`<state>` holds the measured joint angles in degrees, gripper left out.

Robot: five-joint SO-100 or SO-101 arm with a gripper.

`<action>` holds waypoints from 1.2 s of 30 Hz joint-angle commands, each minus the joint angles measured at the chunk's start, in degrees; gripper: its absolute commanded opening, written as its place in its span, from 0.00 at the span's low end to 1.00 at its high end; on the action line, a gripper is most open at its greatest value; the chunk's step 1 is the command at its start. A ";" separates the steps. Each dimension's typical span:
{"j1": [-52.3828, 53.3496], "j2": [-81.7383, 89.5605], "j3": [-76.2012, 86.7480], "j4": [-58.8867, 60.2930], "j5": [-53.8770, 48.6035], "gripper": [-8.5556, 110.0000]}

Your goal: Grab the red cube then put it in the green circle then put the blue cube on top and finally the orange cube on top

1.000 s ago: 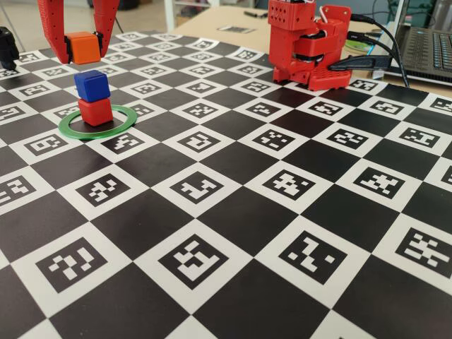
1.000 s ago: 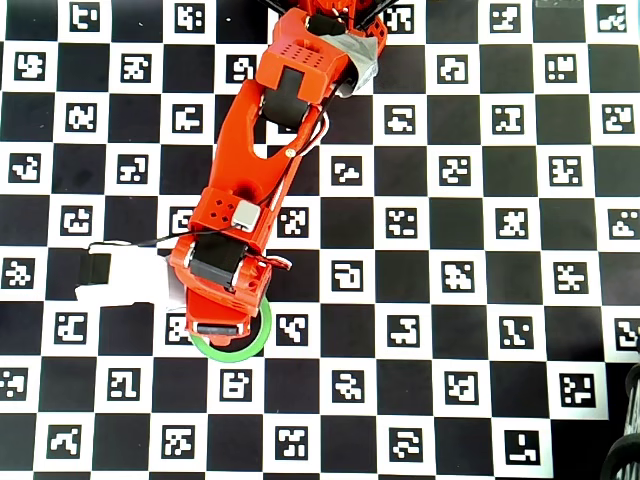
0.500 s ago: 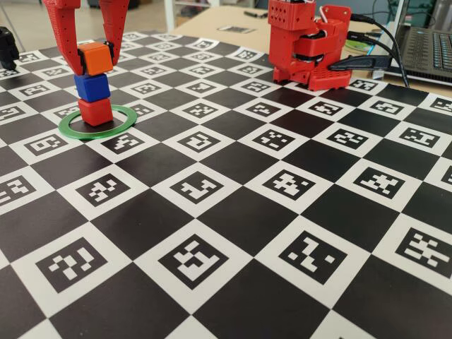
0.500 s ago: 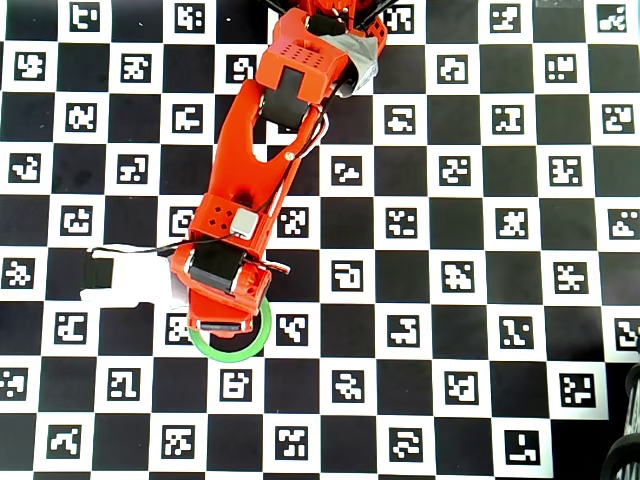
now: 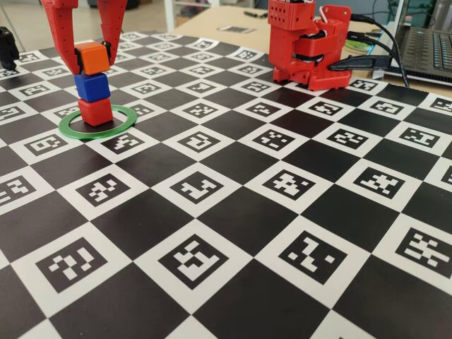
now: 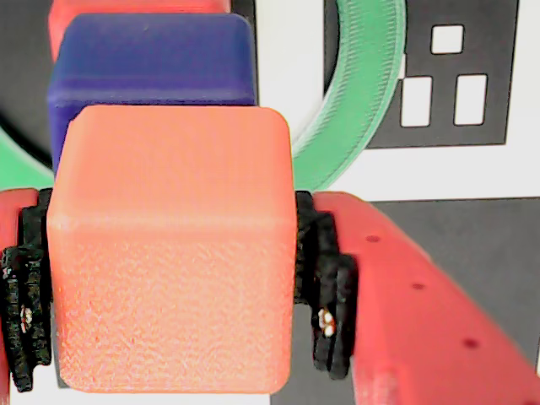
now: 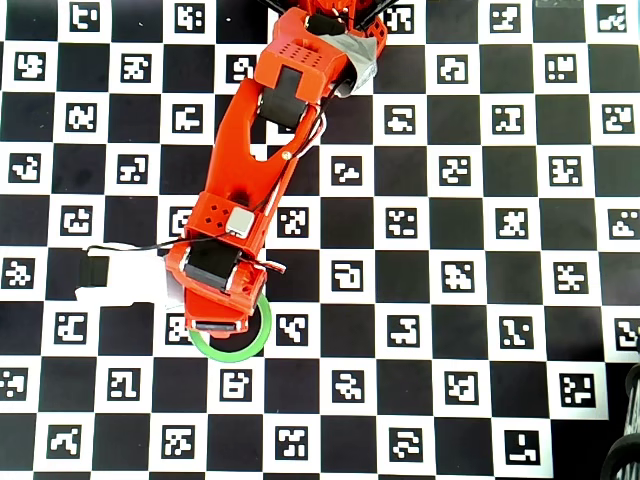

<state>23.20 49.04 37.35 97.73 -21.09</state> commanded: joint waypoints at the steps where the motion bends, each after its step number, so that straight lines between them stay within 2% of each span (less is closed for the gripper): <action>1: 0.79 3.34 -0.62 -0.70 -0.18 0.15; 20: 0.53 3.25 0.44 -2.02 0.79 0.17; 22: 0.53 3.25 0.53 -2.11 0.88 0.20; 28: 0.44 3.52 0.70 -1.58 1.32 0.38; 36: 0.35 8.00 2.46 -0.26 1.93 0.44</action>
<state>23.20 49.13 39.64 96.68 -19.69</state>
